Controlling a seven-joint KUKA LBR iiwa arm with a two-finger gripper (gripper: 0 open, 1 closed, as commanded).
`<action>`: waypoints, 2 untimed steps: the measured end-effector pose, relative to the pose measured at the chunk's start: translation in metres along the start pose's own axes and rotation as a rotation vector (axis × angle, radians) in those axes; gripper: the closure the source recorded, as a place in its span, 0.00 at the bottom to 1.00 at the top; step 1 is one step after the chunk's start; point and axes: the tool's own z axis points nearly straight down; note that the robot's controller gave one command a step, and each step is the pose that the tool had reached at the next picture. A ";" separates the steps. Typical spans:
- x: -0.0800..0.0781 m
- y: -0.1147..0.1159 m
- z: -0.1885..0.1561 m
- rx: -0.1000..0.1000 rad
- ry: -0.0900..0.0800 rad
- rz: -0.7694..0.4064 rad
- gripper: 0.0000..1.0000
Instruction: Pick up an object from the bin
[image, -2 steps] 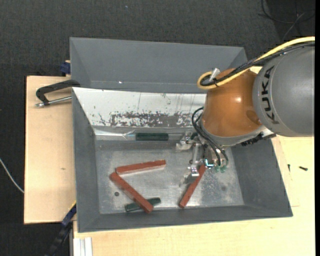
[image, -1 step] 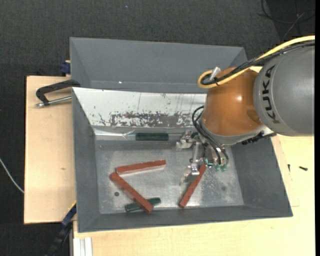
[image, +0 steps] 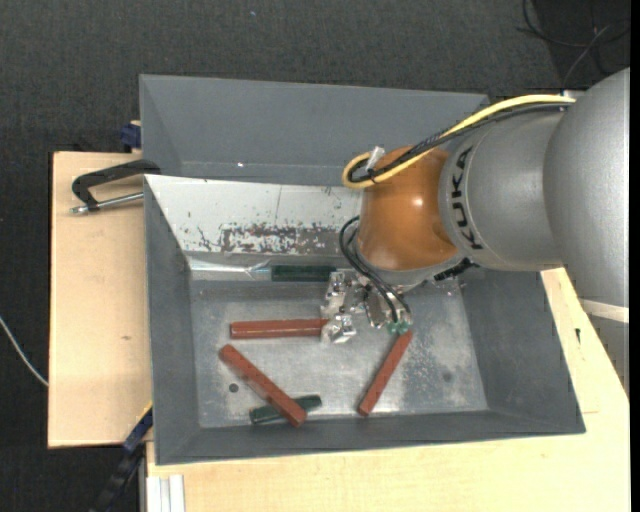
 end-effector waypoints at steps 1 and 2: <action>0.000 0.000 0.000 0.000 0.000 0.000 1.00; 0.010 0.021 -0.147 0.001 -0.007 -0.049 1.00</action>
Offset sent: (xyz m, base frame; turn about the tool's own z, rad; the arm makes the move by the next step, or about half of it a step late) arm -0.0125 0.0190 0.1459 -0.0494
